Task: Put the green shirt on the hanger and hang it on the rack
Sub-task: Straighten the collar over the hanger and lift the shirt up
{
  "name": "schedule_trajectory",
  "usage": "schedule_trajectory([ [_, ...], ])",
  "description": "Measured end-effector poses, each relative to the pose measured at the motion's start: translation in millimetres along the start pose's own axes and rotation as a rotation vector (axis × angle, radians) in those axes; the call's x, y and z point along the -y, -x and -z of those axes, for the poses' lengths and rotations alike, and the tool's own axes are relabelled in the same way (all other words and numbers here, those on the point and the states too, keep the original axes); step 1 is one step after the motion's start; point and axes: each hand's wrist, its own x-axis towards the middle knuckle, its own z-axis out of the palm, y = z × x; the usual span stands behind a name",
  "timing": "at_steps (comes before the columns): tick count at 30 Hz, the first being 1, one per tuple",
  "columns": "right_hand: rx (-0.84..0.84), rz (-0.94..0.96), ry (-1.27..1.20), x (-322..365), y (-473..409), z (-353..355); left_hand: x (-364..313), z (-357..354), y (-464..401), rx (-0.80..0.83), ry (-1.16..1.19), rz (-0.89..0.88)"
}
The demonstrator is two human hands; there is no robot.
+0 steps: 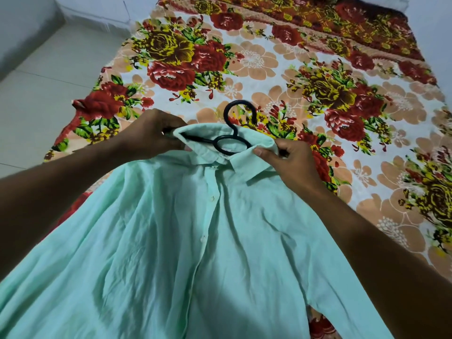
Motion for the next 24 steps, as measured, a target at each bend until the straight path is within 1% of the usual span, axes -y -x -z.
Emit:
schedule_trajectory([
  [3, -0.03, 0.036, 0.016, 18, 3, 19, -20, 14, 4, -0.021, 0.067, -0.003],
  [5, -0.003, 0.02, 0.021, 27, 5, 29, -32, 24, 4, -0.058, 0.09, 0.009],
  [7, 0.025, 0.013, -0.001, 51, 7, 44, -57, 43, 6, -0.083, 0.095, 0.019],
  [11, 0.04, 0.068, 0.057, 119, 11, 89, -119, 91, 14, -0.043, 0.09, 0.024],
  [13, 0.053, 0.082, 0.062, 166, 18, 118, -160, 121, 22, -0.031, 0.101, 0.007],
  [17, 0.074, 0.144, 0.116, 260, 36, 177, -252, 186, 41, -0.092, 0.191, -0.047],
  [20, 0.069, 0.182, 0.066, 348, 54, 224, -326, 249, 64, -0.143, 0.217, -0.088],
  [24, 0.026, 0.292, 0.061, 444, 83, 266, -398, 314, 96, -0.225, 0.15, -0.13],
])
